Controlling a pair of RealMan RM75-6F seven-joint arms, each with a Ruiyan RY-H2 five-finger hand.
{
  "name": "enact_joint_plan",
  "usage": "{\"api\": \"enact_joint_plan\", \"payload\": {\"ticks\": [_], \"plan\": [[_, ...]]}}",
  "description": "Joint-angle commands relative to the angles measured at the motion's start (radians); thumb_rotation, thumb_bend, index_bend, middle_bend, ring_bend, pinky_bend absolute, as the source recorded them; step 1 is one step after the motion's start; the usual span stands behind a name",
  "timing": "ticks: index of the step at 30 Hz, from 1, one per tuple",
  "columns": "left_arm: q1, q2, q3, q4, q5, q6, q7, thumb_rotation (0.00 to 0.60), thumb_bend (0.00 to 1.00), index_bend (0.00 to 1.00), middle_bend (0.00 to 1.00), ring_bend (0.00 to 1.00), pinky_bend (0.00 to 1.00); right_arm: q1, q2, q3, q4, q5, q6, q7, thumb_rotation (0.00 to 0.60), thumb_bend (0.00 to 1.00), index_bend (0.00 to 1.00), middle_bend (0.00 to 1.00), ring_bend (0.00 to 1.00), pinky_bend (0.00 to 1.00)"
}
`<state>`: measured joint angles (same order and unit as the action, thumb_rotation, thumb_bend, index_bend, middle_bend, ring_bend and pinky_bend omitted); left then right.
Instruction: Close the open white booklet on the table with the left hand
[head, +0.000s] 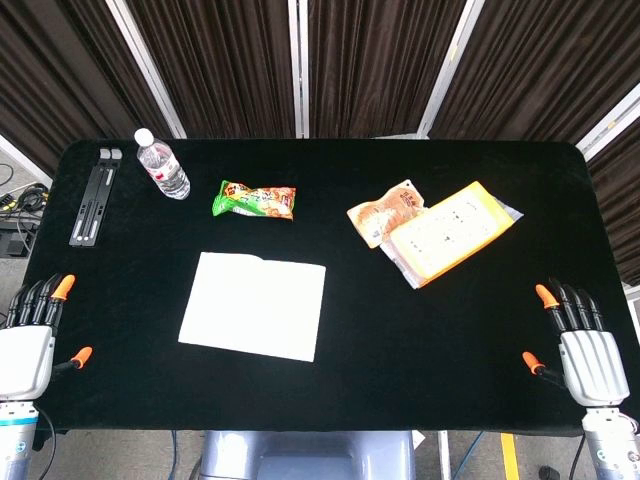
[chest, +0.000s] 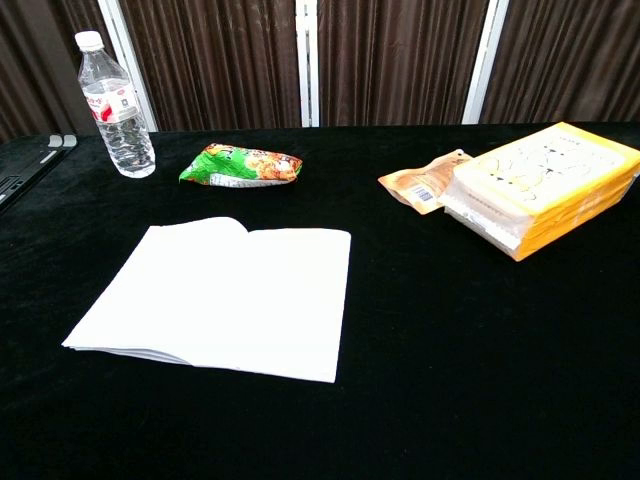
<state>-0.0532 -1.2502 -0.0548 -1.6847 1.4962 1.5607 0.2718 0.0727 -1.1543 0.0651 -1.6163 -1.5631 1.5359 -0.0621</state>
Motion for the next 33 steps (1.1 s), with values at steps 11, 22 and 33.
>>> {"api": "enact_joint_plan", "payload": {"ticks": [11, 22, 33], "plan": [[-0.005, -0.006, 0.001, 0.003, 0.003, -0.007, 0.012, 0.600, 0.15, 0.00, 0.00, 0.00, 0.00, -0.003, 0.005, 0.002, 0.002, 0.002, 0.006, 0.008, 0.600, 0.08, 0.00, 0.00, 0.00, 0.00], [-0.027, -0.032, 0.020, 0.021, 0.018, -0.052, 0.041, 0.600, 0.16, 0.00, 0.00, 0.00, 0.00, -0.005, 0.000, -0.002, 0.002, 0.004, 0.003, -0.005, 0.600, 0.08, 0.00, 0.00, 0.00, 0.00], [-0.106, -0.155, 0.050, 0.057, 0.032, -0.200, 0.174, 0.600, 0.30, 0.00, 0.00, 0.00, 0.00, -0.006, 0.010, -0.002, -0.005, 0.002, 0.006, 0.018, 0.600, 0.08, 0.00, 0.00, 0.00, 0.00]]}}
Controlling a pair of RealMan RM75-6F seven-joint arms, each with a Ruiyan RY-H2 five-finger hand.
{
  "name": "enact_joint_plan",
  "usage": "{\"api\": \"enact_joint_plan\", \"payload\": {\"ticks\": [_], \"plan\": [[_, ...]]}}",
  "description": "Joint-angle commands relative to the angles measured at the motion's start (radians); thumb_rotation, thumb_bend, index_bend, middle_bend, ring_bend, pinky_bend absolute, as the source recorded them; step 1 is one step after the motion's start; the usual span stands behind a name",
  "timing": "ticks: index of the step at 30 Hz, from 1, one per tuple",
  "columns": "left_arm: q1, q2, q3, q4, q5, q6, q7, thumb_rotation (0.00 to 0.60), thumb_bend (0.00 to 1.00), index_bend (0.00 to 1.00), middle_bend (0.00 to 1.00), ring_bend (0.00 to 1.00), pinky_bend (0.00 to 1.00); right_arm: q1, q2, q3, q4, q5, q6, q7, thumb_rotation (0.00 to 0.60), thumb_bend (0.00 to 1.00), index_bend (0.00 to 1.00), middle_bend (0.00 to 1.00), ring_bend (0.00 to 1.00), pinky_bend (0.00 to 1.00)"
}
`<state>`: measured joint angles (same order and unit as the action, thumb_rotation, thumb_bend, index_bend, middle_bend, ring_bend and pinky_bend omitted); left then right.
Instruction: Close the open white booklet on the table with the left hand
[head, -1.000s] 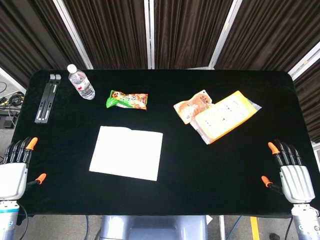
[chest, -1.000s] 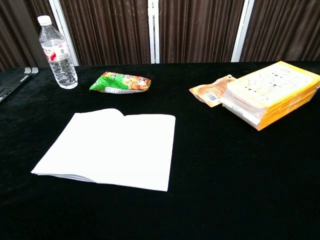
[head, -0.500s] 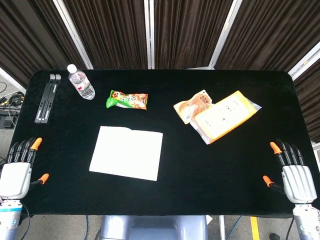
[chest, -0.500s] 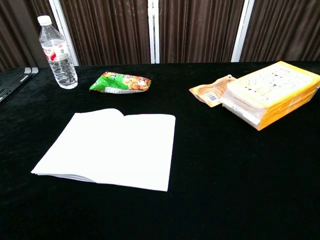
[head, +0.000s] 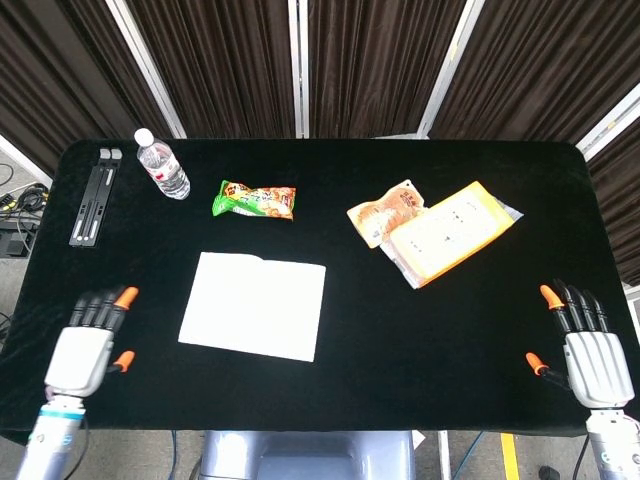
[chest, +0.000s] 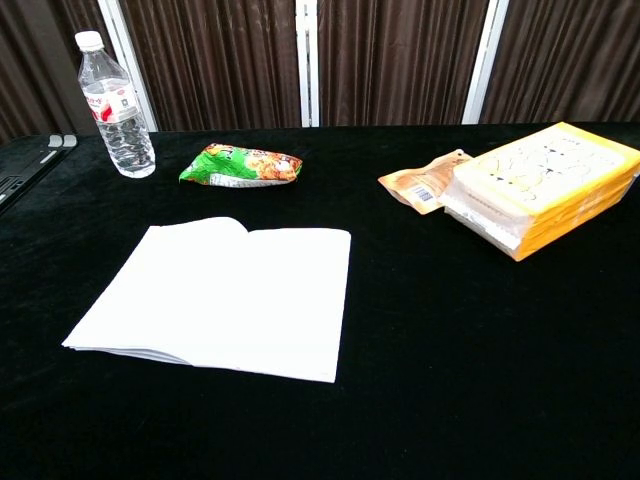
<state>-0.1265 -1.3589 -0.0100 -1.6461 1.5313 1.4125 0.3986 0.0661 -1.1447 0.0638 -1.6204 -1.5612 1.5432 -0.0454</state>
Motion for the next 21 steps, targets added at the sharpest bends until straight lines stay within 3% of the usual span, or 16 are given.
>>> {"api": "enact_joint_plan", "payload": {"ticks": [1, 6, 11, 21], "plan": [[-0.041, -0.060, 0.003, 0.025, -0.006, -0.065, 0.061, 0.600, 0.30, 0.00, 0.00, 0.00, 0.00, 0.001, 0.001, -0.001, -0.001, 0.000, -0.003, 0.002, 0.600, 0.08, 0.00, 0.00, 0.00, 0.00], [-0.085, -0.140, -0.012, 0.064, -0.034, -0.131, 0.140, 0.600, 0.30, 0.00, 0.00, 0.00, 0.00, 0.001, 0.003, -0.001, 0.000, 0.002, -0.005, 0.009, 0.600, 0.08, 0.00, 0.00, 0.00, 0.00], [-0.120, -0.212, -0.033, 0.110, -0.071, -0.178, 0.190, 0.600, 0.23, 0.00, 0.00, 0.00, 0.00, 0.000, 0.007, 0.000, -0.001, 0.000, -0.002, 0.018, 0.600, 0.08, 0.00, 0.00, 0.00, 0.00], [-0.172, -0.313, -0.062, 0.182, -0.121, -0.226, 0.253, 0.600, 0.24, 0.00, 0.00, 0.00, 0.00, -0.001, 0.014, 0.001, -0.007, -0.003, 0.003, 0.035, 0.600, 0.08, 0.00, 0.00, 0.00, 0.00]]}}
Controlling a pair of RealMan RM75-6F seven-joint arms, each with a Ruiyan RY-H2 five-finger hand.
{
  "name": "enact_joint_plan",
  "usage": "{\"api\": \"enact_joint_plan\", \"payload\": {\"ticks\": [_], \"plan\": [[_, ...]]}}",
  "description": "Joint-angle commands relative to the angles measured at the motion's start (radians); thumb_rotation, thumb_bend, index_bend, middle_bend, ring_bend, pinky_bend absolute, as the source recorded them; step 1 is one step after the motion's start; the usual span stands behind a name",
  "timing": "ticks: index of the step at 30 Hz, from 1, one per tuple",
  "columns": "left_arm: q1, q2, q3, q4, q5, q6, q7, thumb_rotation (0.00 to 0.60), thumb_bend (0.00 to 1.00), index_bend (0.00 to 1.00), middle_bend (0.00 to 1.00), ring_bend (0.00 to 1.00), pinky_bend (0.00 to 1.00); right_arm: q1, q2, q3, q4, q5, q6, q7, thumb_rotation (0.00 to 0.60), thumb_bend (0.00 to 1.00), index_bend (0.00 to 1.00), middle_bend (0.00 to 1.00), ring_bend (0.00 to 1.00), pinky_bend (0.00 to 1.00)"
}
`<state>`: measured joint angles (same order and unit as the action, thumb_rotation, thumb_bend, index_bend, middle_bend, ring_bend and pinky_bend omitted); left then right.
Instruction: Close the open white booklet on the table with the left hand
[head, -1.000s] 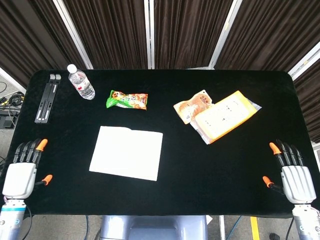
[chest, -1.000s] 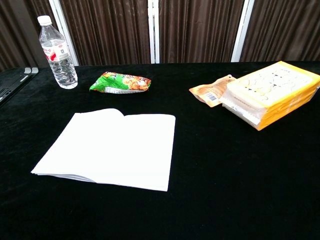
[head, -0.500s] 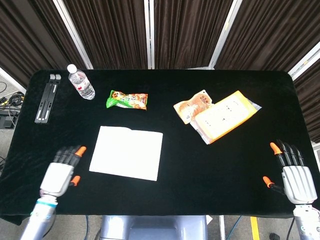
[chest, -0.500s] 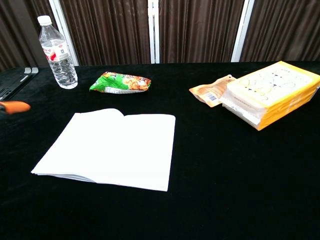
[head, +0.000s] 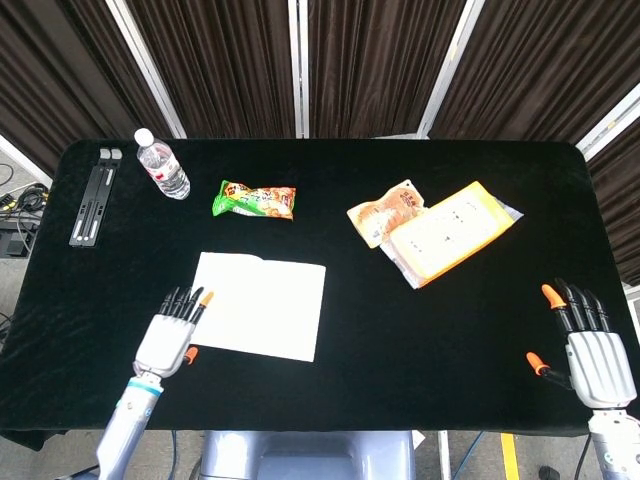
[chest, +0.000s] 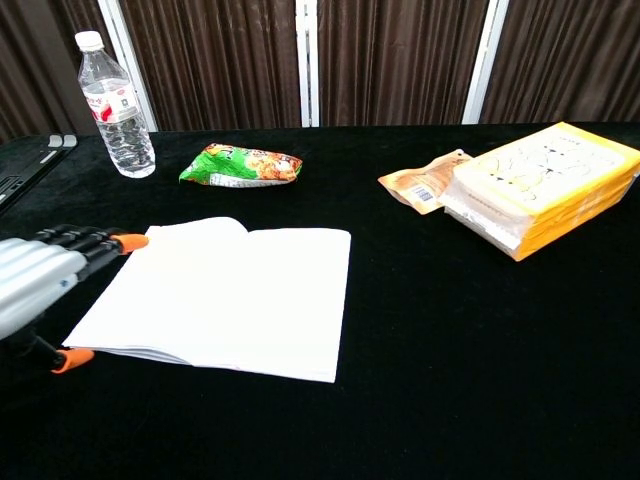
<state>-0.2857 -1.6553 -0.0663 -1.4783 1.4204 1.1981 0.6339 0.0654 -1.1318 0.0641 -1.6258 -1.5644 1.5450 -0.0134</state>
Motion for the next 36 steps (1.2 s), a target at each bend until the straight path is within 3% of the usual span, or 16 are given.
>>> {"api": "enact_joint_plan", "payload": {"ticks": [1, 26, 36], "plan": [[-0.019, -0.024, -0.008, 0.023, -0.014, -0.014, 0.029, 0.600, 0.25, 0.00, 0.00, 0.00, 0.00, -0.001, 0.003, 0.001, -0.002, 0.000, 0.003, 0.006, 0.600, 0.08, 0.00, 0.00, 0.00, 0.00], [-0.050, -0.058, 0.018, 0.068, -0.064, -0.009, 0.051, 0.600, 0.27, 0.00, 0.00, 0.00, 0.00, -0.002, 0.008, 0.000, -0.009, -0.005, 0.004, 0.014, 0.600, 0.08, 0.00, 0.00, 0.00, 0.00], [-0.060, -0.071, 0.017, 0.092, -0.062, 0.008, 0.050, 0.600, 0.57, 0.00, 0.00, 0.00, 0.00, -0.002, 0.009, -0.001, -0.009, -0.005, 0.003, 0.017, 0.600, 0.08, 0.00, 0.00, 0.00, 0.00]]}}
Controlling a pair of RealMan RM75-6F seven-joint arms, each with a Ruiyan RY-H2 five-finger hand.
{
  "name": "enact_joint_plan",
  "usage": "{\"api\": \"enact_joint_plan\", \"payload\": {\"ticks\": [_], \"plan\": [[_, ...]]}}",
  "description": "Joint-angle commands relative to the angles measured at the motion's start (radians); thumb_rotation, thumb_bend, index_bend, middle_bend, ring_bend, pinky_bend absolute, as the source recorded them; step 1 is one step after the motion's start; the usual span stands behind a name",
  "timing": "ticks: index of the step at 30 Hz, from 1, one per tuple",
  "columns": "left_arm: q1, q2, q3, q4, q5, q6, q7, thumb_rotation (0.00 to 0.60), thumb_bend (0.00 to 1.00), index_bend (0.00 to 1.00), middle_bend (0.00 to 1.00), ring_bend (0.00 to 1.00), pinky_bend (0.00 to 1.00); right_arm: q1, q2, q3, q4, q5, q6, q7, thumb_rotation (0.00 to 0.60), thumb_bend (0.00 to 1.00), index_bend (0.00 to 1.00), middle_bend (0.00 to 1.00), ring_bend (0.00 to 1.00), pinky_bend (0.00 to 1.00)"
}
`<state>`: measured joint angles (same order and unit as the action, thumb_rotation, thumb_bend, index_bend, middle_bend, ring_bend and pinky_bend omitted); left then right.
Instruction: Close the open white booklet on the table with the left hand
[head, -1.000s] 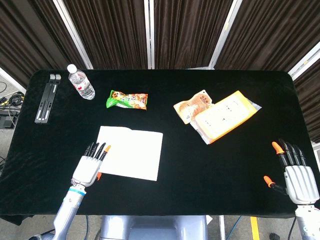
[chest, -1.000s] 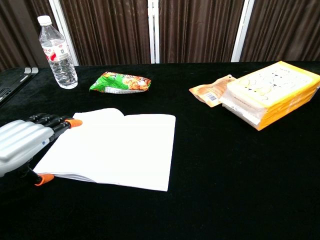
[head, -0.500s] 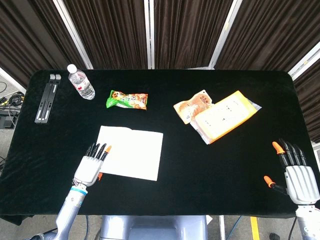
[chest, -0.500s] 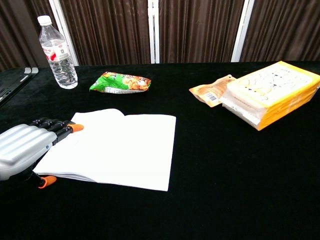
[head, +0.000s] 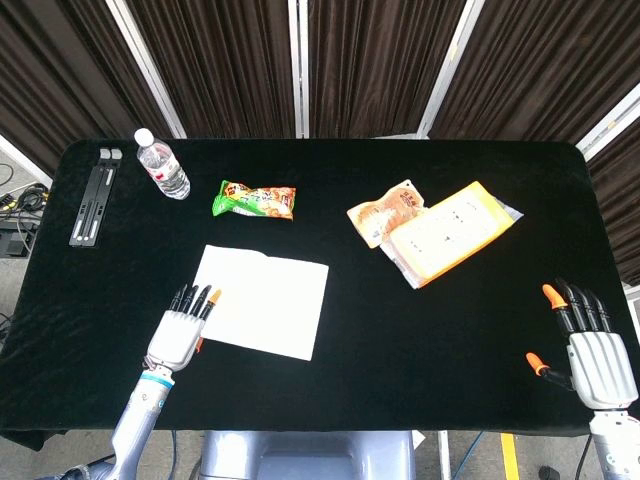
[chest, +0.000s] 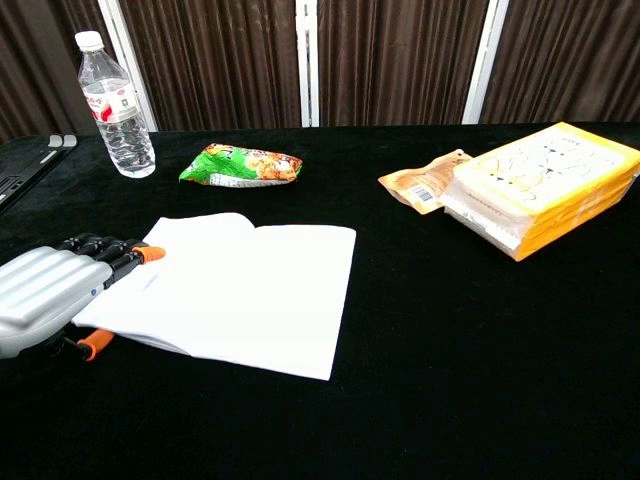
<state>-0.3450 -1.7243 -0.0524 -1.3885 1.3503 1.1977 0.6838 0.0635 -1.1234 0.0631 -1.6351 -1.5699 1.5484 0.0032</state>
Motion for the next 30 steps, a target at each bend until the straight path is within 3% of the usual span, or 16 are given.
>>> {"api": "enact_joint_plan", "payload": {"ticks": [1, 18, 30], "plan": [[-0.001, -0.003, 0.007, 0.003, 0.018, 0.019, 0.000, 0.600, 0.59, 0.00, 0.00, 0.00, 0.00, 0.000, 0.000, 0.000, 0.000, 0.000, 0.000, 0.001, 0.600, 0.08, 0.00, 0.00, 0.00, 0.00], [-0.056, -0.027, 0.030, 0.041, 0.325, 0.206, -0.071, 0.600, 0.57, 0.00, 0.00, 0.00, 0.00, -0.003, 0.005, 0.003, -0.008, -0.001, 0.007, 0.000, 0.600, 0.08, 0.00, 0.00, 0.00, 0.00], [-0.073, -0.041, 0.013, -0.017, 0.327, 0.184, 0.010, 0.600, 0.48, 0.00, 0.00, 0.00, 0.00, -0.006, 0.021, 0.010, -0.015, 0.005, 0.016, 0.024, 0.600, 0.08, 0.00, 0.00, 0.00, 0.00]]}}
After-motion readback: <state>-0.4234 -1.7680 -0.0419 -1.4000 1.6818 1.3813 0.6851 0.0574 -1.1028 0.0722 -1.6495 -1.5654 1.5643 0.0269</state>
